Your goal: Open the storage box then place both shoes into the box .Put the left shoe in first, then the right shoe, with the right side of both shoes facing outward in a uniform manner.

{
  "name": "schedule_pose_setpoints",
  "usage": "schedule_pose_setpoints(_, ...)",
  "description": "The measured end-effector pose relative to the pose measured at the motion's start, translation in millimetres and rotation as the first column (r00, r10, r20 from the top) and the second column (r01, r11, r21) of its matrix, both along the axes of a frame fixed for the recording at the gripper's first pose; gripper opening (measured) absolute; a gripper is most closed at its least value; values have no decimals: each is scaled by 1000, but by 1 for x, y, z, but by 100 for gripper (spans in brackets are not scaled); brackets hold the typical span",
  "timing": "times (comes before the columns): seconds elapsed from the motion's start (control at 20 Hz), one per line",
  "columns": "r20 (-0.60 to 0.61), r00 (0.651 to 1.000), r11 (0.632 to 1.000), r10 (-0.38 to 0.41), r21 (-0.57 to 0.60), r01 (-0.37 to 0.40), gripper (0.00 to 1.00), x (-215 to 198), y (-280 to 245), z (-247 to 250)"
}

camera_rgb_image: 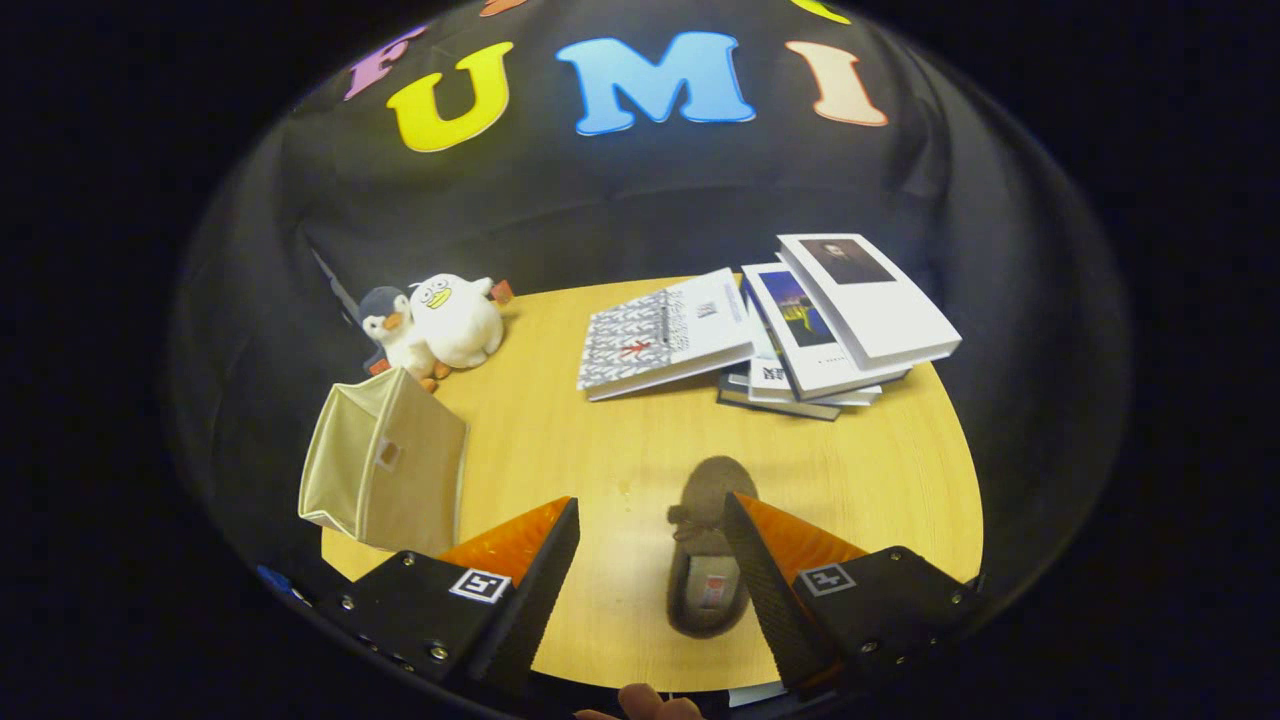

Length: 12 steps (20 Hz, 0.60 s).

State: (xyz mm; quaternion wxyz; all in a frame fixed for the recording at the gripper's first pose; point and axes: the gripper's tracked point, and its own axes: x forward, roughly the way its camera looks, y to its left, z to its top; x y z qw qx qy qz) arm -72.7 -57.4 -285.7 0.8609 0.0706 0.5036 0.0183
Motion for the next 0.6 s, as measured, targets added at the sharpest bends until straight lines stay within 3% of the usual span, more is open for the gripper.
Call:
schedule_pose_setpoints(0.25,-96,994,999,-49,-1,49,90,-30,-35,-51)
schedule_pose_setpoints(0.6,-187,982,1000,9,-23,-13,90,-46,-46,-102)
